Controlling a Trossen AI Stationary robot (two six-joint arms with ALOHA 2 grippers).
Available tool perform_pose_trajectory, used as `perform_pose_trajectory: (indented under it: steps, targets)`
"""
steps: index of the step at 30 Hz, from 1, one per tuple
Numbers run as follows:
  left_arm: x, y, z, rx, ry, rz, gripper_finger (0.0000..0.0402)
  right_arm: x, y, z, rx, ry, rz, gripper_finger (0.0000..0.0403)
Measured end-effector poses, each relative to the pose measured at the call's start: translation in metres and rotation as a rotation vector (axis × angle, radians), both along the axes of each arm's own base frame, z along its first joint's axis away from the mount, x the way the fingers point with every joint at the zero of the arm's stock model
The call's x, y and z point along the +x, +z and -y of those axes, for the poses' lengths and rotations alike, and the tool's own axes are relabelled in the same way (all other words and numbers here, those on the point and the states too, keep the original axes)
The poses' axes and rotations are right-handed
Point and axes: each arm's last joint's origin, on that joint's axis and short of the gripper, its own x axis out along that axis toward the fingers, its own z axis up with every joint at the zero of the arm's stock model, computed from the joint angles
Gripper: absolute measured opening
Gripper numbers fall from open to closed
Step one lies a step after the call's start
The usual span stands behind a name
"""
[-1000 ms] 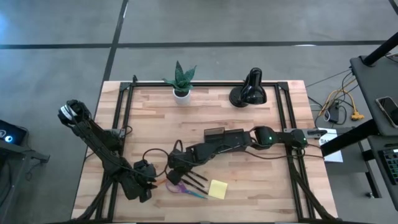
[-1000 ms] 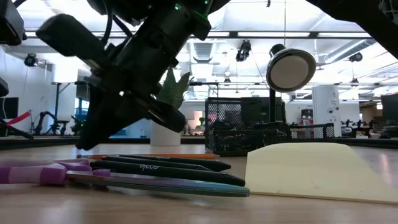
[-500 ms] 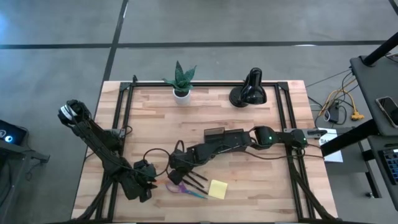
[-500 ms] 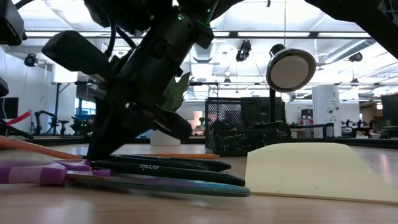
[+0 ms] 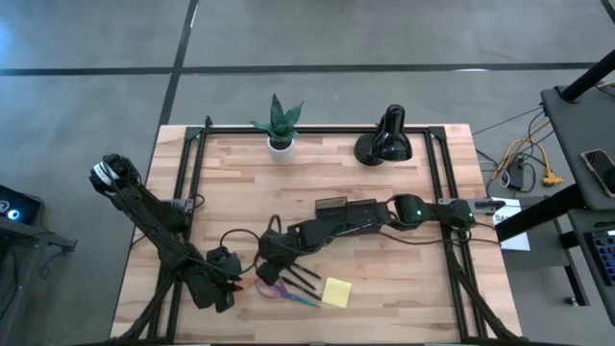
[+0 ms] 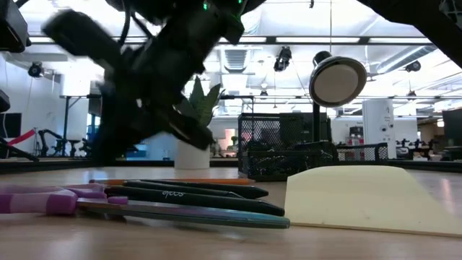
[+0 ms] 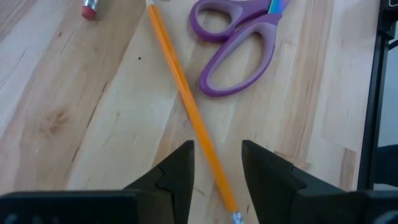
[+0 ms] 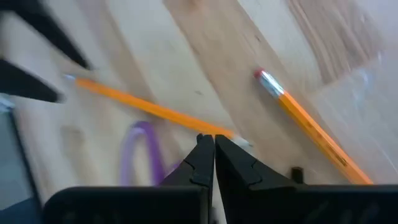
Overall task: Pick and place office supplies into organizer
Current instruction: Put the left orange pencil into the black desk organizer
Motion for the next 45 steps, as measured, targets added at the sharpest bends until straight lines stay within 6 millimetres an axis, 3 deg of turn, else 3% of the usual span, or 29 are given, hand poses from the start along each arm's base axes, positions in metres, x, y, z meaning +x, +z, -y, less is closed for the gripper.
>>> perform_pose_trajectory:
  steps: [5,12,19,24,45]
  targets:
    - [0.000,0.000,0.000,0.000,0.000,0.000,0.0117,0.000,-0.006,0.000,-0.032,0.044,-0.007,0.0009]
    - [0.000,0.000,0.000,0.000,0.000,0.000,0.0117,0.000,-0.011,-0.004,-0.160,0.243,0.036,0.0036]
    - [0.000,0.000,0.000,0.001,0.000,0.000,0.0117,-0.001,-0.011,-0.009,-0.492,0.540,0.103,0.0060]
    - [0.000,-0.001,0.000,0.003,0.000,-0.002,0.0117,-0.002,-0.003,-0.012,-0.576,0.667,0.132,0.0061]
    - [-0.002,-0.004,-0.003,0.015,0.001,-0.008,0.0117,-0.005,-0.011,-0.012,-0.638,0.785,0.140,0.0052]
